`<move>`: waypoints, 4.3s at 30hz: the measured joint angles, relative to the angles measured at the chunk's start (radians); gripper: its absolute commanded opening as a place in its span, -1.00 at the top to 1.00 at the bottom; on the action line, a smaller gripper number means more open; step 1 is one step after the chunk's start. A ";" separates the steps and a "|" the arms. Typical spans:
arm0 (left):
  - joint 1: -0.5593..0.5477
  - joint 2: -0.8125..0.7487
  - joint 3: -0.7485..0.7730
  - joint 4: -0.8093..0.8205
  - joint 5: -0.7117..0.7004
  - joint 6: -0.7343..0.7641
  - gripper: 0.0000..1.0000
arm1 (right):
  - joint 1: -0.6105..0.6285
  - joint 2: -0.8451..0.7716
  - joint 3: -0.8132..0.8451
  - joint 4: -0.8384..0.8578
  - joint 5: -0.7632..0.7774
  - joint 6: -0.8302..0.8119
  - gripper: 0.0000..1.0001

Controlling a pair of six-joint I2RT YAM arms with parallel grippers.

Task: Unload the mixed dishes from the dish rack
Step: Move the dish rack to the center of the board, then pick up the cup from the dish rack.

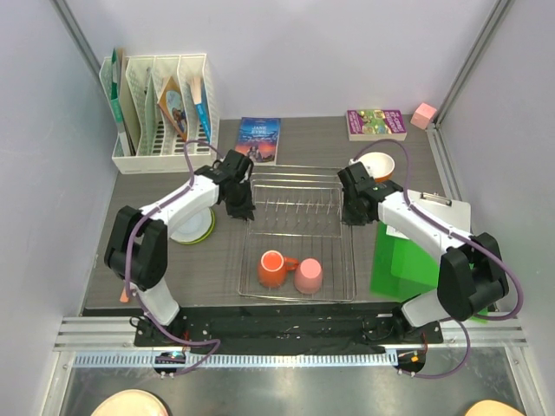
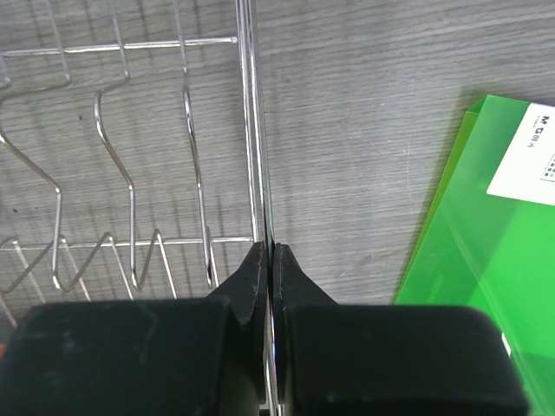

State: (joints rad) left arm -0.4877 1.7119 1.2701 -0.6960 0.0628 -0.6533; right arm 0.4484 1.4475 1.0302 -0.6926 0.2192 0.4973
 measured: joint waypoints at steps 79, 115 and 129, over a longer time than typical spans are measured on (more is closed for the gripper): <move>-0.009 -0.424 -0.122 0.229 -0.151 0.011 -0.99 | 0.391 -0.350 -0.288 0.549 0.016 -0.186 -0.72; -0.009 -0.451 -0.220 0.280 -0.112 -0.001 -0.99 | 0.394 -0.228 -0.331 0.626 -0.071 -0.154 0.84; -0.009 -0.457 -0.224 0.285 -0.117 -0.029 -1.00 | 0.393 -0.535 -0.156 0.513 0.059 -0.119 0.98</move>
State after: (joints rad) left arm -0.4965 1.2552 1.0466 -0.4107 -0.0547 -0.6823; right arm 0.8413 0.9123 0.8738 -0.1795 0.2783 0.3786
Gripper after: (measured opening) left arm 0.996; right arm 0.706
